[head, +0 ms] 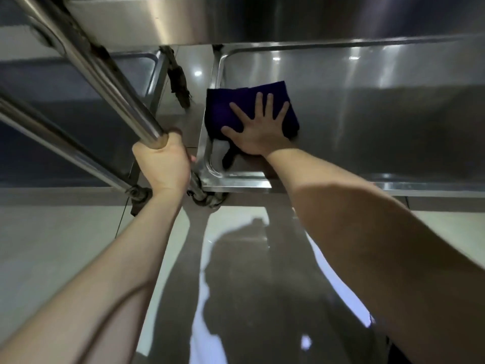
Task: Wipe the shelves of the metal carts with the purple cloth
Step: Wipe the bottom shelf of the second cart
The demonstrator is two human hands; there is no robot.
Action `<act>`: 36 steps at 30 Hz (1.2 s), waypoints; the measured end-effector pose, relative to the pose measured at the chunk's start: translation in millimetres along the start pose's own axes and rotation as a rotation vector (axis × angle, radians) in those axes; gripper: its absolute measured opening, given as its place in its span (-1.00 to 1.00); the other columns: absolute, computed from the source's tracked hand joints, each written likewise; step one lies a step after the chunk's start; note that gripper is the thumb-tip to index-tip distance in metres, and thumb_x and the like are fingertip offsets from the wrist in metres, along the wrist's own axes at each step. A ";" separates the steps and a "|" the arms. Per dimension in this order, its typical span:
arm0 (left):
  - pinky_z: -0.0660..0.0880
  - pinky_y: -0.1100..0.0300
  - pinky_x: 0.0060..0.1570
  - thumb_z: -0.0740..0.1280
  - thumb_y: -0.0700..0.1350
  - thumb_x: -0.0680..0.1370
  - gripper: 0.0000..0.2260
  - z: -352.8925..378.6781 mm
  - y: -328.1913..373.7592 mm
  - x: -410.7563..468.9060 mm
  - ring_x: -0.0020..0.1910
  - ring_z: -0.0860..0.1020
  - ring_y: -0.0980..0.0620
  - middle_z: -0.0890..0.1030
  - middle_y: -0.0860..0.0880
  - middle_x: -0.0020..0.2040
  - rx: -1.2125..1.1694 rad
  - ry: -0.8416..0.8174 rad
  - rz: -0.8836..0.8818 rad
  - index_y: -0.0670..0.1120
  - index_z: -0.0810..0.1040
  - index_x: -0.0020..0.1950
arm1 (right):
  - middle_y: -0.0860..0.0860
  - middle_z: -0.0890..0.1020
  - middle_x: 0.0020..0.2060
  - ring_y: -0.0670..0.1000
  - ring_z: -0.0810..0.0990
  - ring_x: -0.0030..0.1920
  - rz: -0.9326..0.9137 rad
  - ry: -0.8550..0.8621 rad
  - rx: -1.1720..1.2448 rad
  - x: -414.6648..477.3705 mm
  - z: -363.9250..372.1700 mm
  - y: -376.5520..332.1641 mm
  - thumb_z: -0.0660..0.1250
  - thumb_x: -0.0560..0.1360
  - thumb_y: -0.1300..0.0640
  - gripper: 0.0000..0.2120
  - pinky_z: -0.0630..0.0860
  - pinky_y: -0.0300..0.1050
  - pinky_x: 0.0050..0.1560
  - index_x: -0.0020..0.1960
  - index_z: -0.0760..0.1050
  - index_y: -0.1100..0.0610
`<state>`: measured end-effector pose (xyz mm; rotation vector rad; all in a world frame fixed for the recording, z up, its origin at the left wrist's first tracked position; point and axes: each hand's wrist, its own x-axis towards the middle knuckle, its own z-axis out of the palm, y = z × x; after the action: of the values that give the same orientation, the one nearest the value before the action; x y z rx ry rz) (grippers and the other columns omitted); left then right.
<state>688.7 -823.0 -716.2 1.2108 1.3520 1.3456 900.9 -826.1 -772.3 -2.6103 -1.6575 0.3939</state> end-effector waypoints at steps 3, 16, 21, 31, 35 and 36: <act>0.62 0.02 -0.36 0.37 -0.11 0.50 -0.83 -3.1 7.4 -0.6 -0.56 0.47 0.05 0.44 -0.01 -0.45 0.035 -0.044 -0.025 -0.16 0.42 -0.12 | 0.22 -0.31 0.71 0.36 -0.40 0.67 -0.019 -0.004 -0.034 -41.3 17.2 -18.7 -0.17 0.62 -0.52 -0.25 -0.45 0.58 0.49 0.73 -0.22 -0.30; 0.55 0.22 -0.41 0.40 -0.16 0.57 -0.79 -13.3 28.2 -7.7 -0.45 0.64 0.08 0.58 -0.08 -0.27 0.097 -0.234 -0.209 -0.17 0.46 0.14 | -0.09 -0.25 0.75 0.05 -0.30 0.73 0.354 -0.066 0.072 -188.3 15.0 126.2 -0.14 0.63 -0.50 -0.35 -0.35 0.33 0.65 0.68 -0.17 -0.46; 0.60 0.30 -0.34 0.40 -0.14 0.60 -0.78 -12.1 19.1 -5.2 -0.28 0.67 0.02 0.60 -0.07 -0.08 0.043 -0.199 -0.228 -0.06 0.38 0.12 | -0.05 -0.36 0.72 0.10 -0.41 0.70 0.346 -0.141 0.063 -183.8 18.1 132.2 -0.23 0.54 -0.58 -0.28 -0.43 0.39 0.61 0.65 -0.30 -0.47; 0.53 0.24 -0.26 0.46 -0.03 0.54 -0.83 -12.7 20.3 3.0 -0.27 0.68 0.13 0.66 0.03 -0.20 0.109 -0.149 -0.141 -0.08 0.58 0.02 | 0.06 -0.33 0.72 0.21 -0.38 0.71 0.347 -0.544 0.117 -169.5 -42.4 115.1 -0.09 0.44 -0.73 -0.08 -0.32 0.38 0.62 0.68 -0.24 -0.43; 0.55 0.05 0.21 0.60 0.11 0.47 -0.41 -28.2 -5.6 -45.3 0.12 0.63 -0.07 0.59 -0.13 0.25 0.279 0.006 -0.197 -0.11 0.42 0.31 | 0.06 0.20 0.72 0.24 0.09 0.72 0.130 -0.376 -0.081 -155.6 -83.1 119.5 -0.23 0.57 -0.60 -0.19 0.08 0.27 0.61 0.71 0.10 -0.29; 0.57 -0.06 0.23 0.59 0.06 0.48 -0.49 -30.8 -14.0 -71.0 0.09 0.62 -0.08 0.58 -0.14 0.22 0.309 0.048 -0.131 -0.10 0.40 0.24 | 0.05 0.29 0.67 0.23 0.20 0.67 0.044 -0.234 -0.103 -155.6 -82.9 123.4 -0.22 0.60 -0.57 -0.24 0.17 0.25 0.57 0.68 0.19 -0.30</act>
<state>669.3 -897.3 -732.7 1.2709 1.6889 1.1073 966.4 -1009.3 -680.2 -2.7723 -1.7297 0.6564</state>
